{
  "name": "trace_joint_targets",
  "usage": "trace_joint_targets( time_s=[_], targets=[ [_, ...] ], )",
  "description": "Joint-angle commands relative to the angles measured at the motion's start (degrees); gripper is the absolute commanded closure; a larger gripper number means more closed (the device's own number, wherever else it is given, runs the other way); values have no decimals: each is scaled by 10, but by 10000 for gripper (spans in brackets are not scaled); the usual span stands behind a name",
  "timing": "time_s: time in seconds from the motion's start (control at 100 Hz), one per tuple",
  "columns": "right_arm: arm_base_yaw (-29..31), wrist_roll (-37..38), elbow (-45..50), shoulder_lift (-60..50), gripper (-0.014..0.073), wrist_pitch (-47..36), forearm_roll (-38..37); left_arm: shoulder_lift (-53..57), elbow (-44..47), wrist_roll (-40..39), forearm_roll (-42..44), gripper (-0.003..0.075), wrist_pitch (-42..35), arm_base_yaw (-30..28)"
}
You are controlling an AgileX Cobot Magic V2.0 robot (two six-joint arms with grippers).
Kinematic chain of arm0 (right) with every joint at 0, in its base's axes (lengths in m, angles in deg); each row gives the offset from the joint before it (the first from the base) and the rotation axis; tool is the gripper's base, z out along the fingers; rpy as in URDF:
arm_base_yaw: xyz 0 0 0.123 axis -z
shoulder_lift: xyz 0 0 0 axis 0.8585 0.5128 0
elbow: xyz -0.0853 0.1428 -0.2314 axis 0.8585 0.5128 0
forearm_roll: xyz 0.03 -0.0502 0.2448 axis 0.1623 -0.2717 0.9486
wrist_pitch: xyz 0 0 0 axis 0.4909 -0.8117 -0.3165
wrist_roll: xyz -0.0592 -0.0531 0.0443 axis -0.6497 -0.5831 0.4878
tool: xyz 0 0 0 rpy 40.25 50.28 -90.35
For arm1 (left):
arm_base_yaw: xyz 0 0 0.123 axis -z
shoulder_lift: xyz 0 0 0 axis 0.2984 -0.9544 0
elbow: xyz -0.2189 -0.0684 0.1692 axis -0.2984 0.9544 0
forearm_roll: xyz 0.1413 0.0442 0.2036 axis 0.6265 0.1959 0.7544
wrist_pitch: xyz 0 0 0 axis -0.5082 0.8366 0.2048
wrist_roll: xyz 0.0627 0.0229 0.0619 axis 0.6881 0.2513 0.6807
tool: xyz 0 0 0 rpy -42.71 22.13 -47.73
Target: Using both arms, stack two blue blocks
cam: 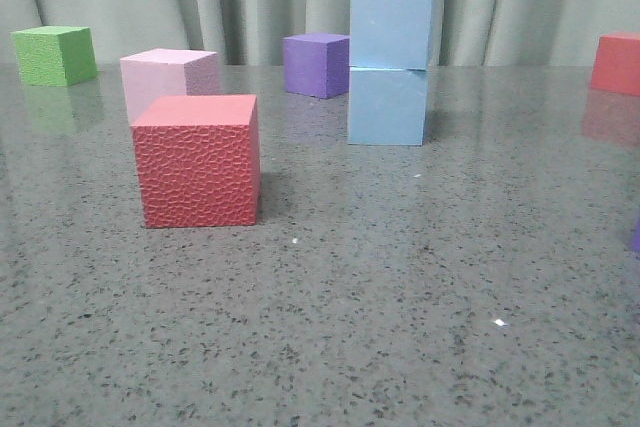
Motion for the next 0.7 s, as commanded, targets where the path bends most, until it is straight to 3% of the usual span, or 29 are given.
trace_joint_targets(
  time_s=[0.0, 0.36, 0.69],
  targets=[
    [-2, -3, 6, -14, 715, -71, 1, 18, 24, 0, -4, 739, -49, -2],
    [-42, -3, 66, -65, 715, -102, 0, 18, 24, 0, -4, 739, -49, -2],
    [-42, -3, 101, -65, 715, -206, 0, 18, 24, 0, -4, 739, -49, -2]
  ],
)
